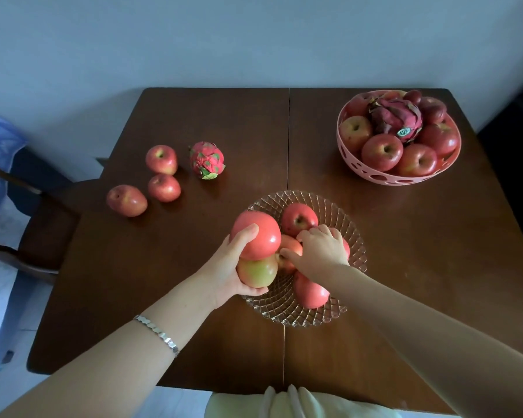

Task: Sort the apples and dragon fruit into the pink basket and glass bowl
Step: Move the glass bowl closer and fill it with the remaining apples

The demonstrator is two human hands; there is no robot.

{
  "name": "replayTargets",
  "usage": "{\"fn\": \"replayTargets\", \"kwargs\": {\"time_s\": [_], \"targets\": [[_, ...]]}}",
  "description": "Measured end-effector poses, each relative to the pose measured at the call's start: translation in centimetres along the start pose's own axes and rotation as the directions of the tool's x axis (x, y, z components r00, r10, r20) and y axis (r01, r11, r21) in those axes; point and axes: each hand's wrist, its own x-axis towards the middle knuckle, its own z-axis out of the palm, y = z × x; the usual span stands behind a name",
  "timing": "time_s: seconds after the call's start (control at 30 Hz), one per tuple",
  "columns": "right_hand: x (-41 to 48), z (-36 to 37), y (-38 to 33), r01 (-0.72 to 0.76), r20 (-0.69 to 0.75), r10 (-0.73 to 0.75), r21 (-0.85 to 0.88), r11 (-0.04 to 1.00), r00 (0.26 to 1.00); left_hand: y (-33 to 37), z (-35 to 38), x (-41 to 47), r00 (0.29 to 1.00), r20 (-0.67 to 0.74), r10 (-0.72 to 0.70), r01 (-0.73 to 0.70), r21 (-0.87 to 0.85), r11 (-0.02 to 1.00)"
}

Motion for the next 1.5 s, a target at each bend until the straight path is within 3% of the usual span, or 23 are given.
{"fn": "replayTargets", "kwargs": {"time_s": [0.1,0.33,0.5,0.67,0.77,0.93,1.17,1.33,1.5], "targets": [[0.1,-0.3,0.5,-0.021,-0.029,0.026,0.162,0.987,0.999,0.0,0.8,0.1,1.0,-0.003,-0.006,0.006,0.034,0.999],[-2.6,-1.2,0.4,0.094,-0.19,-0.076,0.088,0.992,0.979,0.3,1.1,0.3,0.999,-0.037,-0.014,0.015,0.035,0.999],[-5.4,-0.4,1.0,0.221,0.146,-0.202,-0.121,0.968,0.968,0.3,1.4,0.2,0.999,-0.046,-0.004,0.006,0.044,0.999],[-5.9,0.9,1.9,0.324,0.163,-0.302,-0.126,0.938,0.939,0.4,1.5,0.1,0.999,-0.051,-0.007,0.009,0.044,0.999],[-6.2,1.0,2.6,0.328,0.079,-0.319,-0.162,0.931,0.944,0.4,1.7,-0.1,0.999,-0.053,-0.01,0.012,0.043,0.999],[-7.4,3.4,4.2,0.259,-0.048,-0.258,0.018,0.966,0.965,0.1,1.9,-0.4,1.0,0.01,-0.005,0.005,0.01,1.0],[-7.1,2.6,3.1,0.265,-0.18,-0.267,-0.036,0.964,0.947,-0.1,1.5,-0.1,0.999,0.039,0.006,-0.007,0.04,0.999],[-6.1,1.7,-0.9,0.346,-0.188,-0.316,0.153,0.926,0.93,-0.2,0.3,1.2,1.0,0.007,-0.013,0.013,0.048,0.999],[-3.8,1.2,-3.2,0.227,-0.089,-0.209,0.439,0.869,0.974,-0.3,-0.3,2.0,1.0,0.029,-0.003,0.001,0.058,0.998]]}}
